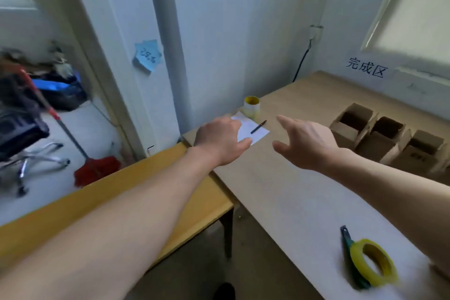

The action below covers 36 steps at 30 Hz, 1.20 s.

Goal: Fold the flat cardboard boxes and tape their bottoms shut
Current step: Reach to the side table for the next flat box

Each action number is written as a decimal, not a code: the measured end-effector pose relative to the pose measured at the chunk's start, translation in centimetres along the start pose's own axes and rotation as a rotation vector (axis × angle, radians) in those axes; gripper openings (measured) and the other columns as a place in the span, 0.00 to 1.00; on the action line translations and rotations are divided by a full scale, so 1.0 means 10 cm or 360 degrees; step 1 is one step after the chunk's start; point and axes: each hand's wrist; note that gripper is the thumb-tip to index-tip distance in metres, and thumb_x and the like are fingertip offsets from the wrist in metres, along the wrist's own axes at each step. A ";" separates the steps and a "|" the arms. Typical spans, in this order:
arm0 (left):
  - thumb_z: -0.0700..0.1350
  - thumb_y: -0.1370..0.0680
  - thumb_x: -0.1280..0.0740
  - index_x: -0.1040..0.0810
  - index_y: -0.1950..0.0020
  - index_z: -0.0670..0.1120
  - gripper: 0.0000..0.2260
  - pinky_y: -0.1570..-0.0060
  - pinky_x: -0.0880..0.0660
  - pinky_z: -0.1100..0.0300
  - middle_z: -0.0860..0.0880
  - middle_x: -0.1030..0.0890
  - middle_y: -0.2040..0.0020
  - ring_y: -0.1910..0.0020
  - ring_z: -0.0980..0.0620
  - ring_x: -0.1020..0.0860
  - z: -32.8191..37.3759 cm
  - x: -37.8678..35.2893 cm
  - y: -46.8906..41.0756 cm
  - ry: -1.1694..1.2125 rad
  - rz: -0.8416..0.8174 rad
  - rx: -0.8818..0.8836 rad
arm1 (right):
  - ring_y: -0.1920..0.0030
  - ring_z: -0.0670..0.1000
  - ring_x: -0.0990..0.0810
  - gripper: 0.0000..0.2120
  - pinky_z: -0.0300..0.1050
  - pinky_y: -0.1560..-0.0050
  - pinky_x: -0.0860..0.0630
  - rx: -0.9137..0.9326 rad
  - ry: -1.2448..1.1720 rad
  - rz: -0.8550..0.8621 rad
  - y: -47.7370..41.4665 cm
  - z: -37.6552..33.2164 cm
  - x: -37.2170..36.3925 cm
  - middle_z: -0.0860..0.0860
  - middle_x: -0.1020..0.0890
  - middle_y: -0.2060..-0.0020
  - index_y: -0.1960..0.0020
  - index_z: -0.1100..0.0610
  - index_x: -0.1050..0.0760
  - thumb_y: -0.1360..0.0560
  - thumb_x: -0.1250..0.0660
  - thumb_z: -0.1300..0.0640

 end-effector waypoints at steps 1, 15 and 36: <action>0.63 0.22 0.41 0.24 0.39 0.50 0.21 0.51 0.27 0.53 0.50 0.22 0.42 0.42 0.45 0.24 -0.13 0.05 0.19 -0.0012 0.0002 0.0071 | 0.46 0.59 0.20 0.24 0.48 0.56 0.24 0.0058 -0.0025 -0.0012 0.02 -0.19 0.01 0.49 0.19 0.42 0.32 0.49 0.33 0.24 0.38 0.39; 0.71 0.25 0.45 0.23 0.38 0.52 0.29 0.49 0.25 0.50 0.50 0.21 0.45 0.46 0.47 0.23 -1.62 0.64 2.65 -0.0196 -0.0084 0.0860 | 0.49 0.56 0.20 0.32 0.48 0.54 0.22 0.0772 -0.0028 -0.0239 0.40 -2.60 0.15 0.53 0.17 0.47 0.40 0.49 0.24 0.27 0.44 0.25; 0.72 0.25 0.44 0.30 0.27 0.52 0.33 0.34 0.31 0.49 0.50 0.29 0.29 0.31 0.47 0.31 -3.72 0.95 5.57 -0.0251 -0.0064 0.1195 | 0.55 0.51 0.21 0.36 0.44 0.61 0.22 0.1136 -0.0002 -0.0409 1.55 -6.06 -0.13 0.50 0.18 0.47 0.33 0.48 0.28 0.29 0.43 0.23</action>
Point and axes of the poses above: each hand's wrist, its own y-axis away from the middle knuckle, its own x-axis out of the back of the hand, z = x × y
